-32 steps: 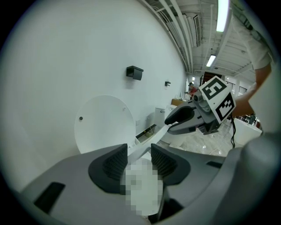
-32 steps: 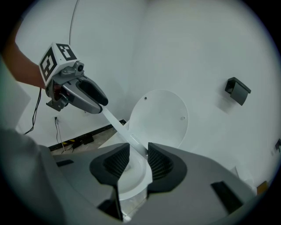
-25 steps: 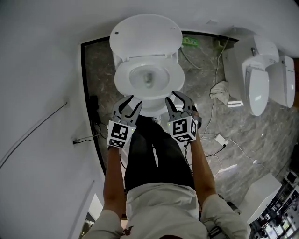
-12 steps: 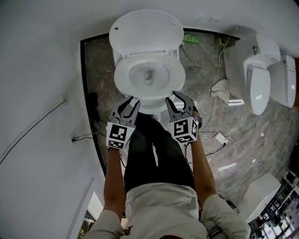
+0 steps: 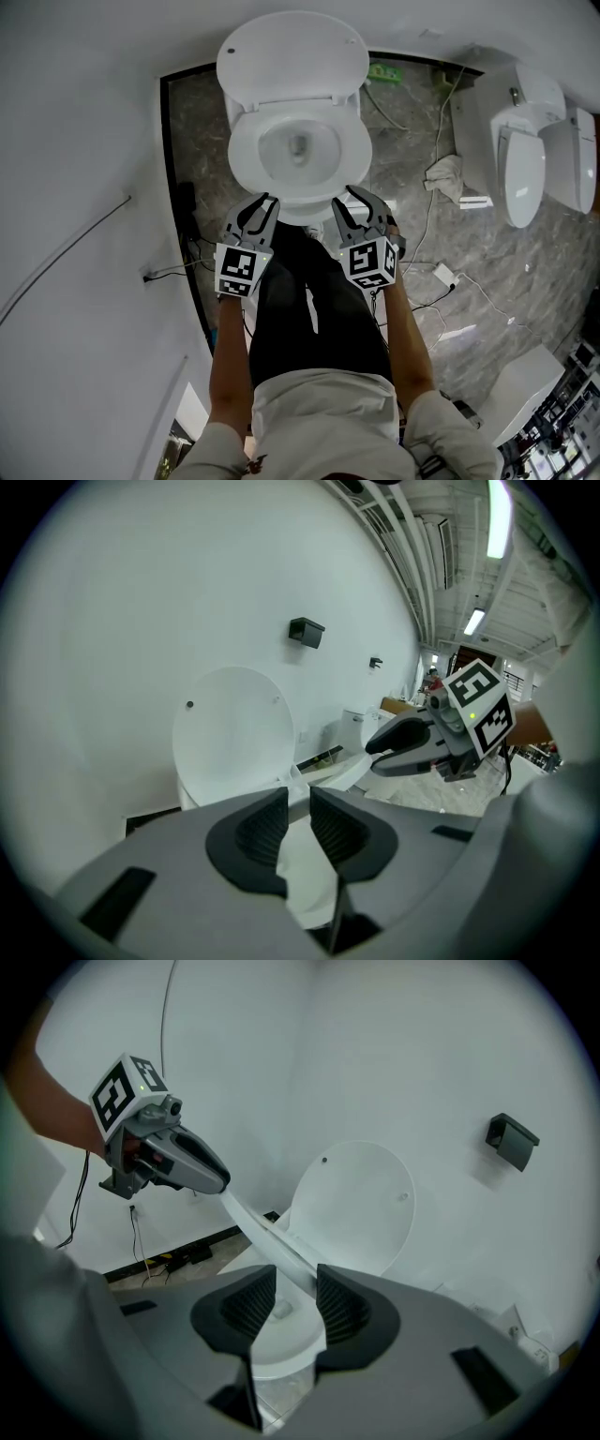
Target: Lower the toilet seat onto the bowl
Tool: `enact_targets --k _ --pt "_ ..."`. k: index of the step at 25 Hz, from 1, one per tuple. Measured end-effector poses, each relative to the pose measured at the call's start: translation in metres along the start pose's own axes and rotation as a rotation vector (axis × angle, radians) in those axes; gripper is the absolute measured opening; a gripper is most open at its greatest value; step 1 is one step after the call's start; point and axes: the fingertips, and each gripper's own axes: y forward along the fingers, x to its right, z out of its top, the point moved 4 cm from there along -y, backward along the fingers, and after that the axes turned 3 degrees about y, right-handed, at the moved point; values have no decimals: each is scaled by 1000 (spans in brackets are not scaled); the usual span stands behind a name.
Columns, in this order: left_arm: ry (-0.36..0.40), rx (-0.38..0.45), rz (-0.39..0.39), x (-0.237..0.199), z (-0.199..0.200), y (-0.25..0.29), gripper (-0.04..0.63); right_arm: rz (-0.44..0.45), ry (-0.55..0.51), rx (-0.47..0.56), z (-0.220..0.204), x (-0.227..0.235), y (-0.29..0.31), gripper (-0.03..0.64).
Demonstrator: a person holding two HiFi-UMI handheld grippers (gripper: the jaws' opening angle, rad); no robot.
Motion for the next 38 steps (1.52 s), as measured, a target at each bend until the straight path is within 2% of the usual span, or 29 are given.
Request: enact_targets --k 6,15,22,27,38 --pt "-12 -12 -7 5 -11 -1 87 24 6 -4 -10 -7 -1 150" --pt "-29 -35 -7 13 -26 -2 87 102 80 14 -23 -13 -3 155" --pt "-54 -47 -2 18 -38 -3 87 157 224 55 -31 -17 -2 150" --pt "-73 -64 -2 22 -47 -2 87 168 286 51 -40 -20 0 144" --pt "-96 -105 -19 30 -68 0 84 175 318 8 -59 -31 4 137"
